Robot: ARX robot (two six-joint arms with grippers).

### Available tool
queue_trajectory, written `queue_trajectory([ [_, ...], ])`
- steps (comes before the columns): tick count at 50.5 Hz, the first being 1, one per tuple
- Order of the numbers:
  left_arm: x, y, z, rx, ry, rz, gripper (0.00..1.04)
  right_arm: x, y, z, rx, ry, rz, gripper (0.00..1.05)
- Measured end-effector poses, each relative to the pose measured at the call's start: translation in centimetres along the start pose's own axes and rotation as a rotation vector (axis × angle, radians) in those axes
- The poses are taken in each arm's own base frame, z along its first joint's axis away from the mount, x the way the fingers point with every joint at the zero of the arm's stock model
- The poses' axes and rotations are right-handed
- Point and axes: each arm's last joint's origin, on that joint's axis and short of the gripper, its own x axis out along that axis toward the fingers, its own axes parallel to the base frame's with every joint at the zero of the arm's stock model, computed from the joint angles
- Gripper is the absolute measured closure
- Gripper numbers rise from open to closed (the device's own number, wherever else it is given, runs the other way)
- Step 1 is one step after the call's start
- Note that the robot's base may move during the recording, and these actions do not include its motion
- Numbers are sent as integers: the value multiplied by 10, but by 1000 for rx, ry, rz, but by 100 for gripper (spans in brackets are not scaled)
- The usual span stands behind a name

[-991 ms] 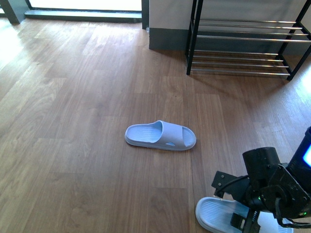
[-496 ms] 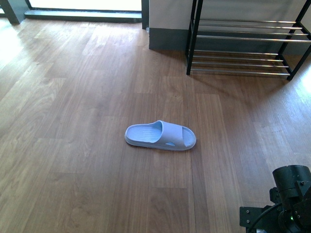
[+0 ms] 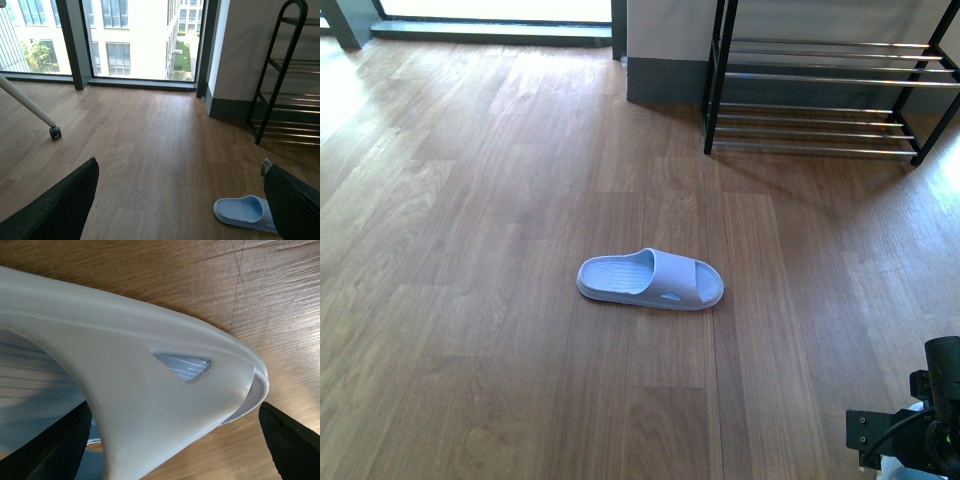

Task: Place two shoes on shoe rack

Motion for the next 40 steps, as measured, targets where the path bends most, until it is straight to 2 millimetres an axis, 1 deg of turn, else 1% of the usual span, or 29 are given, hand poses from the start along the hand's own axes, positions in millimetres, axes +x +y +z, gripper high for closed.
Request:
queue_trajectory([
  [12, 0, 0, 0, 0, 0, 0, 9, 5, -11, -5, 71, 24, -46, 9],
  [15, 0, 0, 0, 0, 0, 0, 9, 7, -19, -8, 136, 35, -90, 9],
  [19, 0, 0, 0, 0, 0, 0, 9, 11, -24, -14, 216, 43, -91, 9],
  [25, 0, 0, 0, 0, 0, 0, 9, 14, -25, -19, 257, 53, -111, 9],
  [28, 0, 0, 0, 0, 0, 0, 9, 17, -25, -21, 275, 49, -147, 9],
  [33, 0, 0, 0, 0, 0, 0, 9, 17, -25, -19, 289, 20, -155, 9],
  [40, 0, 0, 0, 0, 0, 0, 9, 15, -25, -12, 311, -25, -172, 9],
])
